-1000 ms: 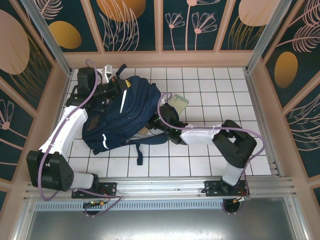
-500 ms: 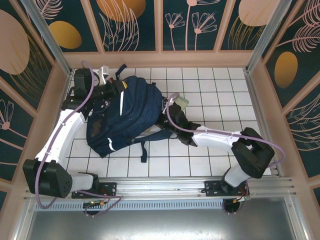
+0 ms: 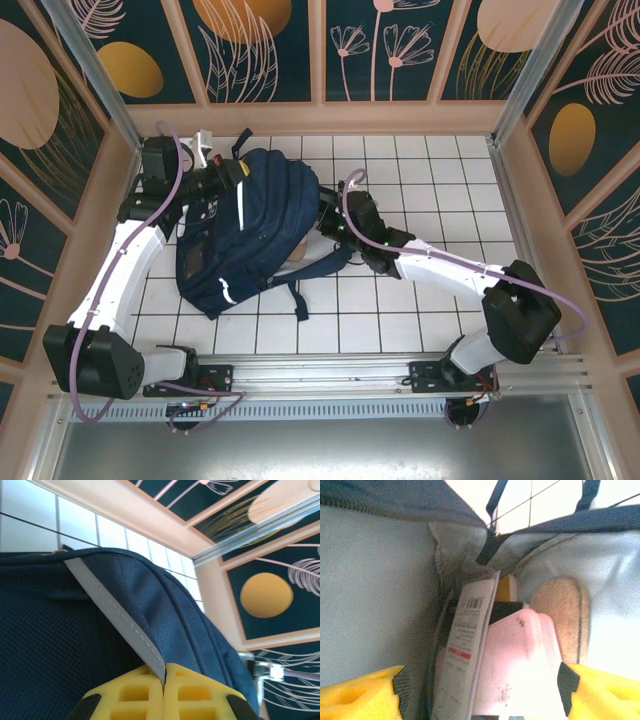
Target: Pack the student bag
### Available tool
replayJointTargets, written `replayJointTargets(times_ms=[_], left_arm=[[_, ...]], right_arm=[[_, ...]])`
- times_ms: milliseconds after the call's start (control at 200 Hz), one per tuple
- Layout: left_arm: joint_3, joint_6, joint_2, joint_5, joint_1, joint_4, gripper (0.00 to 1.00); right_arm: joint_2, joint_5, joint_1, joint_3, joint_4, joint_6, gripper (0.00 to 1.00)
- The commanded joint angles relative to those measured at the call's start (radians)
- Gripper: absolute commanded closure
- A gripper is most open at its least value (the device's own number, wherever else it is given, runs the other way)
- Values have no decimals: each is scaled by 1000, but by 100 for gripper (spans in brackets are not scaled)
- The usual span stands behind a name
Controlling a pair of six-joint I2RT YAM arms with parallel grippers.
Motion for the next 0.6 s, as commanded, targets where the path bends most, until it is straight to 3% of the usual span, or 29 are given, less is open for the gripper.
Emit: replayJointTargets(times_ms=[0, 110, 240, 335, 455, 545, 596], left_arm=[[106, 138, -73, -187, 11, 45, 100], [111, 199, -103, -407, 11, -19, 100], [123, 228, -112, -558, 11, -46, 100], [146, 264, -94, -591, 10, -57, 100], [214, 310, 8, -527, -14, -102, 100], [264, 359, 92, -544, -70, -144, 100], [275, 372, 130, -541, -92, -152, 95]], right_arm=[[-52, 57, -65, 8, -113, -58, 22], [-77, 19, -143, 14, -140, -115, 21], [-70, 10, -234, 38, -172, -181, 20], [-36, -9, -309, 60, -169, -212, 20], [72, -39, -384, 142, -196, -284, 19], [199, -105, -439, 243, -242, -342, 18], [280, -169, -467, 310, -272, -374, 18]])
